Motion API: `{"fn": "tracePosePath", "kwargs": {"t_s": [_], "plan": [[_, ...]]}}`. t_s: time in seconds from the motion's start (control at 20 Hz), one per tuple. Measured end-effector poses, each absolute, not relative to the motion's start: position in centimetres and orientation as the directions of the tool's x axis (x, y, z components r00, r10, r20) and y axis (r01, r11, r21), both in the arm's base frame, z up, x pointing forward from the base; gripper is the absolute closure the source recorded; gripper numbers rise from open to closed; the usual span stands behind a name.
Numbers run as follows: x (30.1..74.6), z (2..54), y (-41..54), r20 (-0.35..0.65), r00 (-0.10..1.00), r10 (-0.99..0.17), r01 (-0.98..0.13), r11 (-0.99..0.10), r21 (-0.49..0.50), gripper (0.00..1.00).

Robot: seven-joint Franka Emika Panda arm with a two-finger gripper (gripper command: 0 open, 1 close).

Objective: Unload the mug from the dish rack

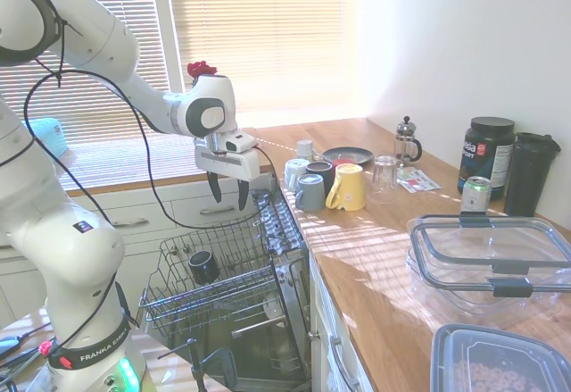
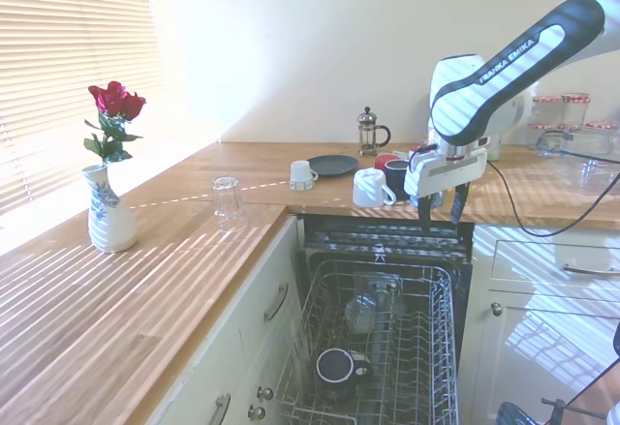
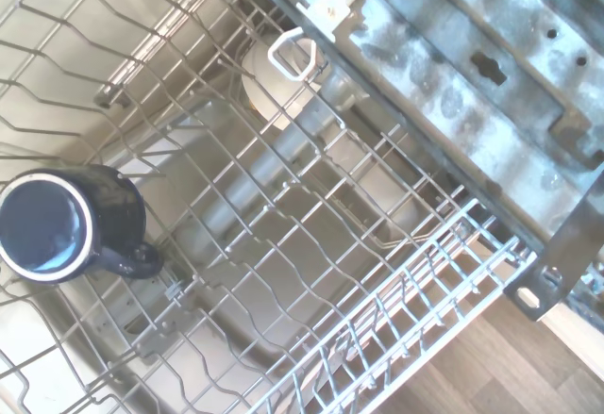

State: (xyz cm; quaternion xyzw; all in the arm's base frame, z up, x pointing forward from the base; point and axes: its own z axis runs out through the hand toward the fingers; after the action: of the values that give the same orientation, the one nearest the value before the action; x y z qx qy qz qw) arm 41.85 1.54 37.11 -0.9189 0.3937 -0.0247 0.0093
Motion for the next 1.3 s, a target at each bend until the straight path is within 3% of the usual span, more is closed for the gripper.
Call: {"fn": "tracePosePath", "kwargs": {"t_s": [0.2, 0.45, 0.9, 1.3], "plan": [[41.8, 36.4, 2.7, 0.044, 0.728, -0.685, -0.685, -0.728, 0.001, 0.00], [41.9, 31.0, 8.2, 0.055, 0.827, -0.560, -0.562, -0.822, 0.088, 0.00], [42.0, 20.8, 16.7, -0.034, 0.974, -0.224, -0.214, -0.958, 0.192, 0.00], [44.1, 13.9, 19.5, -0.143, 0.988, 0.049, 0.077, -0.977, 0.200, 0.00]]}}
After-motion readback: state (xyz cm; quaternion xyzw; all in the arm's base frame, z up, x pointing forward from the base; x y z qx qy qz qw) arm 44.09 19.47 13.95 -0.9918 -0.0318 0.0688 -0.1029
